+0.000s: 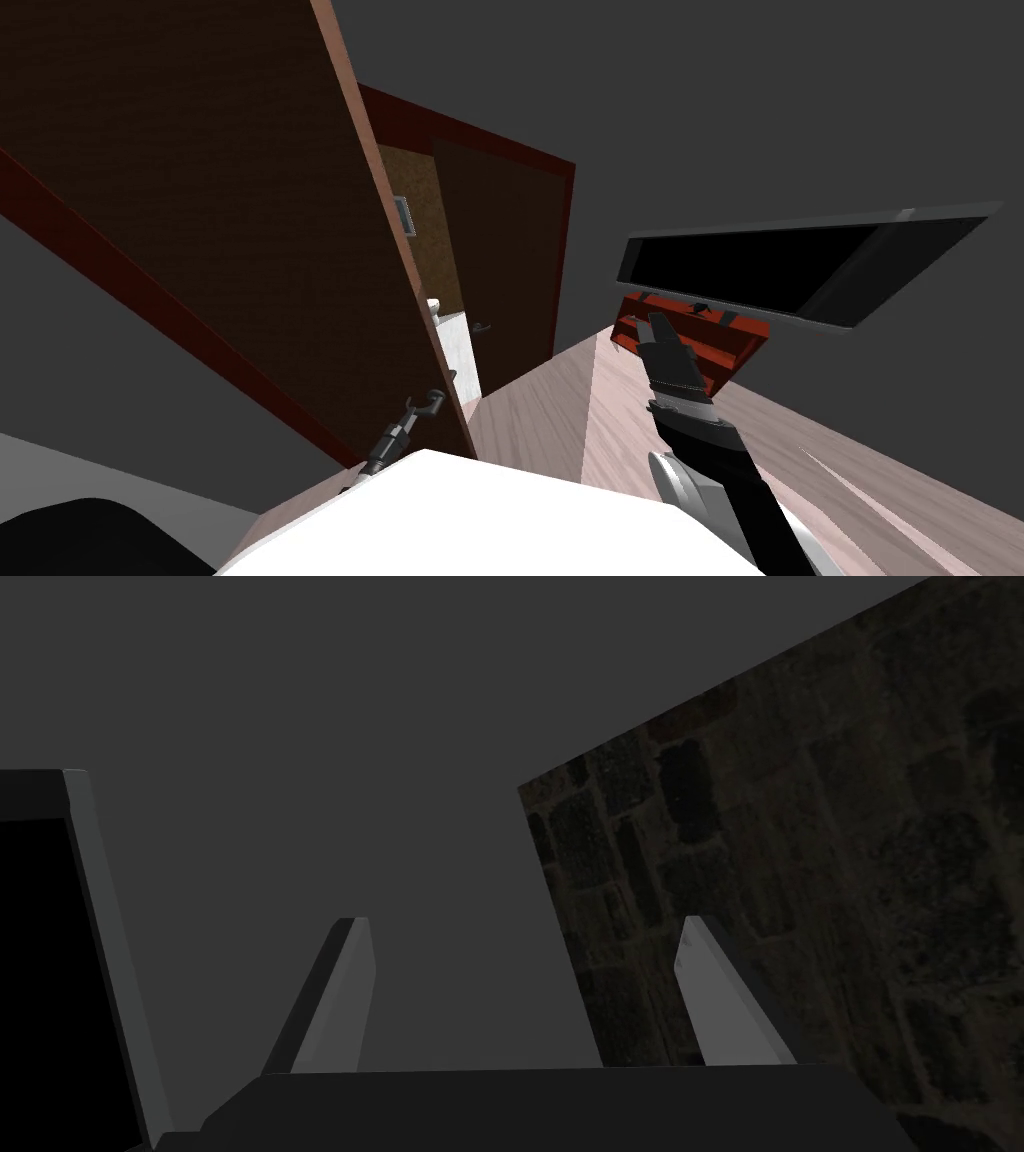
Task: Pull the door open
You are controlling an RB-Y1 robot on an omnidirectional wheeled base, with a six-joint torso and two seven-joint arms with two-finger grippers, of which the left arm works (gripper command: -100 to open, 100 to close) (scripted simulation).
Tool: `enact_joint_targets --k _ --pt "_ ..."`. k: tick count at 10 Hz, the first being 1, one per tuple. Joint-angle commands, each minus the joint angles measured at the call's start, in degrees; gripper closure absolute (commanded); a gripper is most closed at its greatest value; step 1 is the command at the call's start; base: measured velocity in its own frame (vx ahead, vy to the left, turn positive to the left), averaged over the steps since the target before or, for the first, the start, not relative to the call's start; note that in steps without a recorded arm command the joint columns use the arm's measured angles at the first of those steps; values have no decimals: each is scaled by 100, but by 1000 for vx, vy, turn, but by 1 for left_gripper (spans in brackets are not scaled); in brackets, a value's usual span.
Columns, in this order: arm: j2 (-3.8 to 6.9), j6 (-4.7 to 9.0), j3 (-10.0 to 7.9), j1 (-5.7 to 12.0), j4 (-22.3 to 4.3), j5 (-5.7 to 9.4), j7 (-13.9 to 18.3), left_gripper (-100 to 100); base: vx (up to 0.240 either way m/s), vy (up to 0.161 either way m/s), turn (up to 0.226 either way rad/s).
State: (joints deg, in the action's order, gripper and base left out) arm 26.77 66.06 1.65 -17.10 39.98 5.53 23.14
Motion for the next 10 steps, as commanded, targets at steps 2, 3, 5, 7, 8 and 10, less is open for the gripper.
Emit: enact_joint_targets --k 2,3,5,7,8,10 --pt "1 265 88 -18 -157 -50 66 100 -134 17 -67" --pt "9 320 104 -44 -173 -59 80 100 -138 26 -79" --pt "55 305 72 -88 -182 -33 82 100 -114 29 -111" --pt "65 406 101 -83 -259 -43 102 100 -245 53 -212" --pt "73 490 125 -79 -323 -51 120 100 -247 61 -214" --pt "84 599 155 -74 -407 -61 142 100 -249 66 -198"
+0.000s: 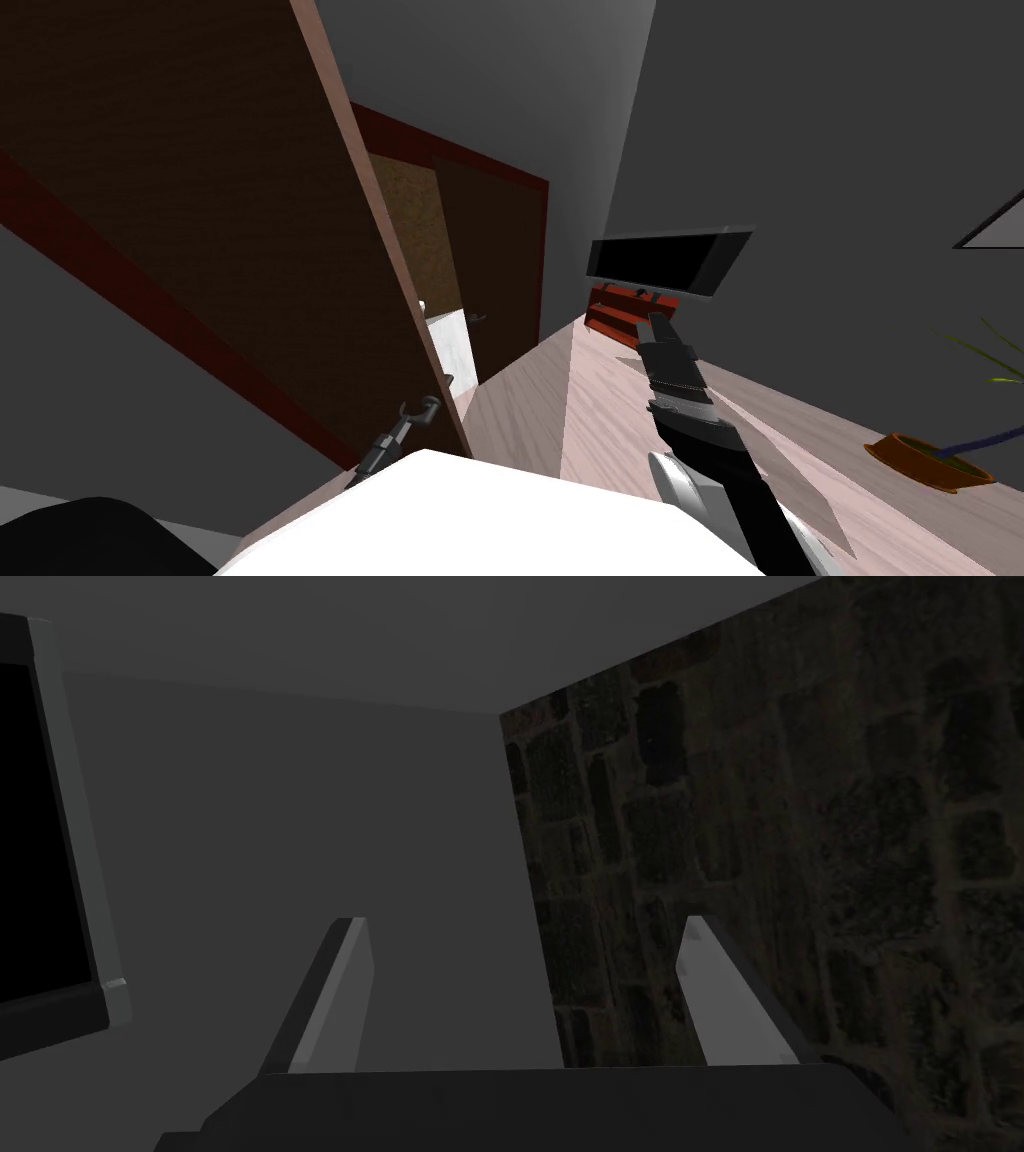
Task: Pull the door open
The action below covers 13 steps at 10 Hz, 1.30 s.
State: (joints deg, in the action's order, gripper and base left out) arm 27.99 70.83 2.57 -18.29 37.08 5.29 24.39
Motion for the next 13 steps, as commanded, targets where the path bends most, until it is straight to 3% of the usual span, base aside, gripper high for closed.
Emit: enact_joint_targets --k 1,3,4,13 --pt "-34 171 77 48 -154 -41 26 100 -230 47 -136" --pt "-24 268 104 52 -228 -50 46 100 -216 41 -141" --pt "23 154 40 26 -158 -12 35 100 -106 32 -28" --pt "29 404 146 158 -447 -72 101 100 -197 53 -164"
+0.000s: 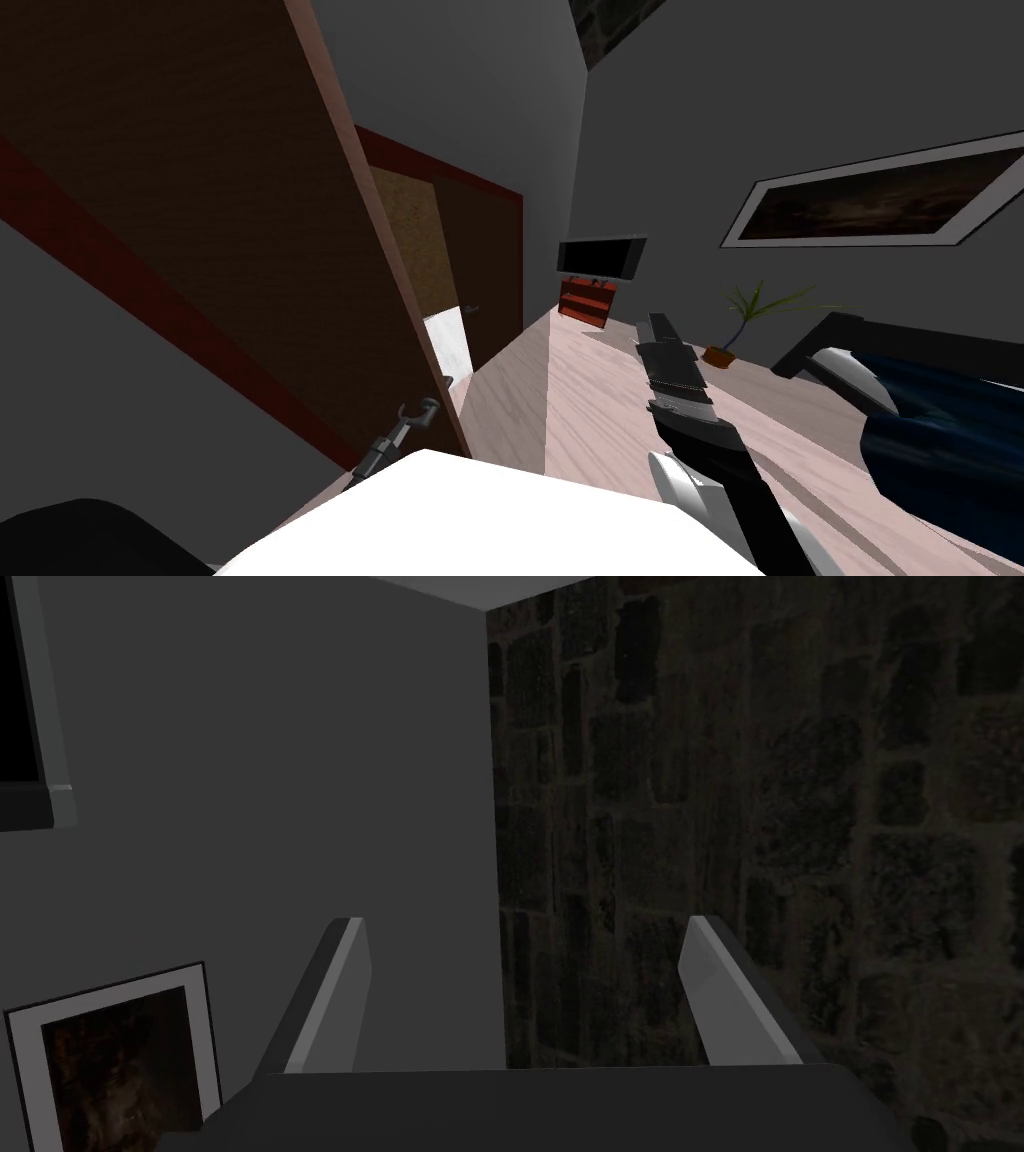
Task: Pull the door open
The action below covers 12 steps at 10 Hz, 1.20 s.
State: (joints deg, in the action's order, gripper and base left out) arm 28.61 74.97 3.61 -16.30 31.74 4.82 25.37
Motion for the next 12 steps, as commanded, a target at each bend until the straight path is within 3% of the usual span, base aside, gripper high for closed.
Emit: enact_joint_targets --k 1,2,3,4,6,12 --pt "-33 11 50 -29 64 -30 8 100 -204 26 -103" --pt "-32 33 59 -17 40 -35 14 100 -197 56 -125" --pt "6 -29 7 -22 60 -2 4 100 -86 37 -32" --pt "-28 -144 70 107 70 -70 3 100 -136 11 28" --pt "-43 -197 99 172 82 -102 4 100 -178 24 -6" --pt "-178 -668 356 754 190 -385 11 100 -191 33 10"
